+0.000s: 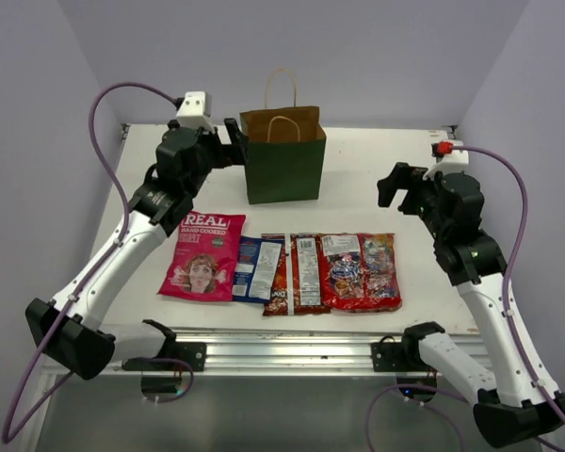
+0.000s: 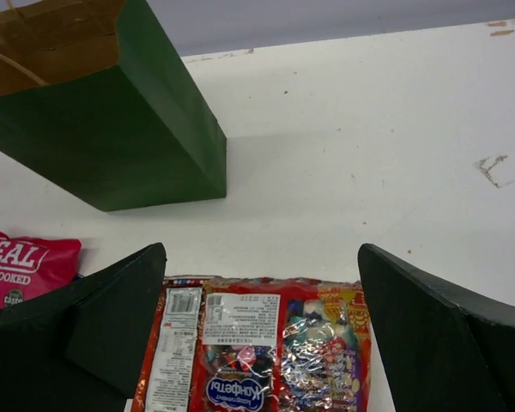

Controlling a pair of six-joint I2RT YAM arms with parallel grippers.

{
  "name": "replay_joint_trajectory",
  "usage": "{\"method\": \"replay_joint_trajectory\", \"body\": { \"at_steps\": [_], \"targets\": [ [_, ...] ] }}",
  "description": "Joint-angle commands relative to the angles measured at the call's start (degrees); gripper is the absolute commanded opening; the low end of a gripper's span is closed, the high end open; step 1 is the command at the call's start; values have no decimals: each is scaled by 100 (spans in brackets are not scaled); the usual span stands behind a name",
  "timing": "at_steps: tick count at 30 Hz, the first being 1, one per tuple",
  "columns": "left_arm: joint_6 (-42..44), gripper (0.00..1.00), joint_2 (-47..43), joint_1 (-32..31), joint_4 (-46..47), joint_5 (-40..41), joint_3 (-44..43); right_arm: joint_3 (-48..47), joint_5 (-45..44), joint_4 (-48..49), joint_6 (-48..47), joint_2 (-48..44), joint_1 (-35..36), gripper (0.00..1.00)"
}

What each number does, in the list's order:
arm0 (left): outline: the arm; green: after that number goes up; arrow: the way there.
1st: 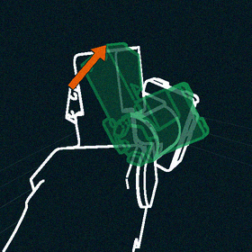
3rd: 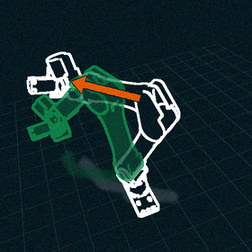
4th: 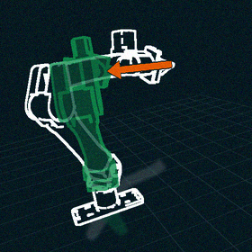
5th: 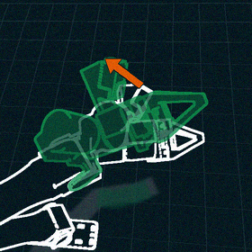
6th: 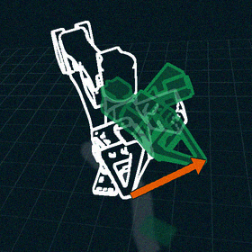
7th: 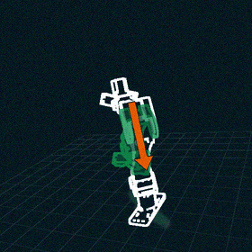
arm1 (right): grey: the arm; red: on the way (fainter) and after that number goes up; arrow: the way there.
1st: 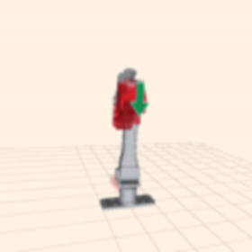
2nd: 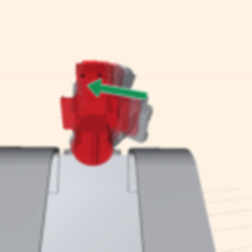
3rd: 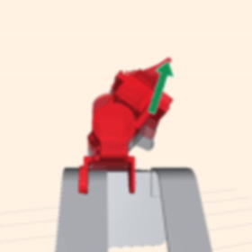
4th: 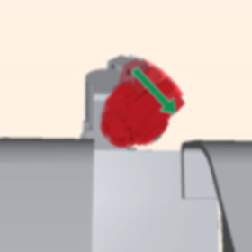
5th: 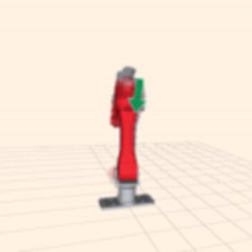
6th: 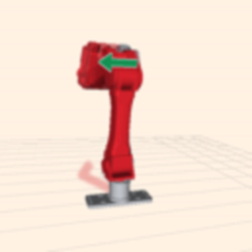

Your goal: Place the snacks into the paper bag

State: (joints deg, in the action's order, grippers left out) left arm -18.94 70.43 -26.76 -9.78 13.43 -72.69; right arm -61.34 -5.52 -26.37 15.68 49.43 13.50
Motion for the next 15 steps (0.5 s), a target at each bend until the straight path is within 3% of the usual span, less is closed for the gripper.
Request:
{"method": "replay_joint_trajectory", "body": {
  "at_steps": [1, 7, 15],
  "targets": [
    [276, 97, 540, -4, 284, -104, -465, 113, -274, 88, 128, 23, 13, 99],
    [417, 84, 1778, 347, 11, -419, -1431, 316, -283, 255, 40, 5, 13, 99],
    [400, 78, 2510, 576, -51, -376, -1837, 377, -362, 264, -56, 120, 13, 98]
  ]
}}
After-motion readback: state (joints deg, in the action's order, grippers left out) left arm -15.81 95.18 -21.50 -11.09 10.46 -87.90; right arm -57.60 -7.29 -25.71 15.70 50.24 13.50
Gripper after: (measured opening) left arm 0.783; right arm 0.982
